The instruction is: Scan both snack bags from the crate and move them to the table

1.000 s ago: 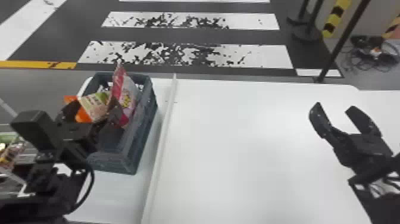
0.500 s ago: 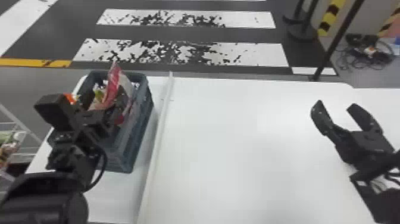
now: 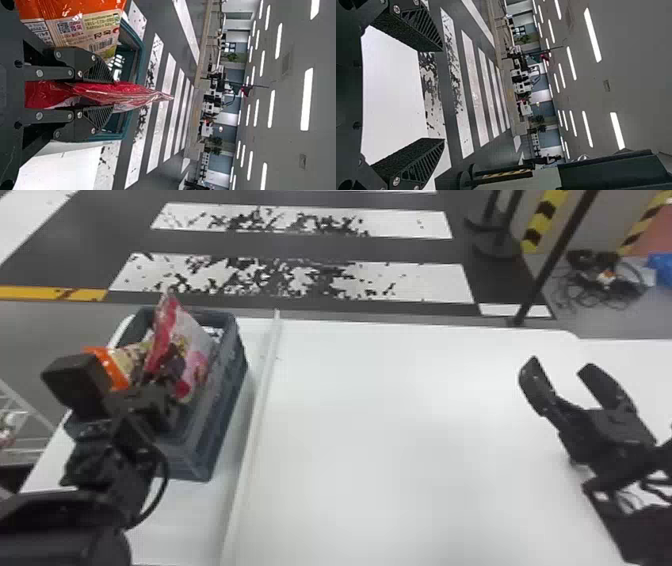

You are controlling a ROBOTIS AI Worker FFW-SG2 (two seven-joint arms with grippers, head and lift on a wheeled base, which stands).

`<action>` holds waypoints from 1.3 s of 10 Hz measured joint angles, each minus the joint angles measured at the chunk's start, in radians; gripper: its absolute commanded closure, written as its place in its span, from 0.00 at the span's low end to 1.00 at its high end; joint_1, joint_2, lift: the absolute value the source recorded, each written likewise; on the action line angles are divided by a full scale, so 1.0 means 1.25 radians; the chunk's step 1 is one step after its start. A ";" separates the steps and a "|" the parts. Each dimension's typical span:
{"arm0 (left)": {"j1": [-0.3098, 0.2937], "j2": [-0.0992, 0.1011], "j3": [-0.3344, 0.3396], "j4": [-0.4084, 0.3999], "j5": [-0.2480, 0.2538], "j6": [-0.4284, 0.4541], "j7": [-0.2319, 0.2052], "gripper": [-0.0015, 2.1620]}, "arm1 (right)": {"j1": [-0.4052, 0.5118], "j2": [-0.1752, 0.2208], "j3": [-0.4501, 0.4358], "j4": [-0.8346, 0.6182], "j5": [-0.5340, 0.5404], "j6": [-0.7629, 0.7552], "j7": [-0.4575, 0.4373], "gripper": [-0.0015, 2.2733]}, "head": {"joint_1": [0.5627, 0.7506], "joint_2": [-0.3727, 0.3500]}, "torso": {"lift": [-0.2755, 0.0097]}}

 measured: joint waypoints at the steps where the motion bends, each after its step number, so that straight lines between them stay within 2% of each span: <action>1: 0.025 0.000 -0.001 -0.053 -0.002 -0.001 0.010 0.88 | 0.005 0.000 0.000 -0.003 -0.002 -0.002 0.001 0.06 | 0.70 0.50 | 0.66; 3: 0.067 0.002 -0.005 -0.152 -0.023 -0.003 0.054 0.88 | 0.013 0.001 0.000 -0.006 -0.022 -0.018 -0.001 0.06 | 0.70 0.50 | 0.66; 4: 0.093 0.004 0.000 -0.206 -0.030 -0.008 0.072 0.88 | 0.019 0.001 0.001 -0.006 -0.040 -0.068 -0.013 0.06 | 0.70 0.49 | 0.66; 5: 0.117 0.007 0.006 -0.258 -0.034 -0.017 0.080 0.88 | 0.022 0.001 0.003 -0.007 -0.039 -0.113 -0.024 0.06 | 0.70 0.49 | 0.66; 6: 0.139 0.009 0.019 -0.310 -0.015 -0.019 0.074 0.88 | 0.024 0.001 0.004 -0.006 -0.027 -0.143 -0.030 0.06 | 0.70 0.48 | 0.66; 7: 0.157 0.010 0.046 -0.359 0.047 -0.005 0.043 0.88 | 0.024 0.001 0.004 -0.006 -0.017 -0.154 -0.031 0.06 | 0.70 0.47 | 0.66; 8: 0.167 0.009 0.066 -0.405 0.114 0.038 0.006 0.88 | 0.024 0.001 0.004 -0.005 -0.010 -0.157 -0.031 0.06 | 0.70 0.45 | 0.66; 9: 0.170 0.006 0.071 -0.442 0.174 0.100 -0.042 0.87 | 0.024 0.001 0.005 -0.005 -0.002 -0.157 -0.038 0.06 | 0.70 0.41 | 0.66; 10: 0.165 -0.006 0.072 -0.459 0.262 0.168 -0.097 0.87 | 0.023 0.001 0.011 -0.005 0.008 -0.158 -0.045 0.06 | 0.70 0.34 | 0.66; 11: 0.149 -0.026 0.066 -0.456 0.345 0.238 -0.137 0.87 | 0.022 0.002 0.018 -0.005 0.015 -0.161 -0.049 0.06 | 0.70 0.28 | 0.66; 12: 0.128 -0.043 0.043 -0.431 0.383 0.292 -0.157 0.87 | 0.020 0.004 0.027 -0.005 0.022 -0.171 -0.050 0.06 | 0.70 0.25 | 0.66; 13: 0.104 -0.060 0.022 -0.378 0.416 0.341 -0.187 0.87 | 0.018 0.005 0.038 -0.004 0.036 -0.198 -0.061 0.06 | 0.70 0.20 | 0.66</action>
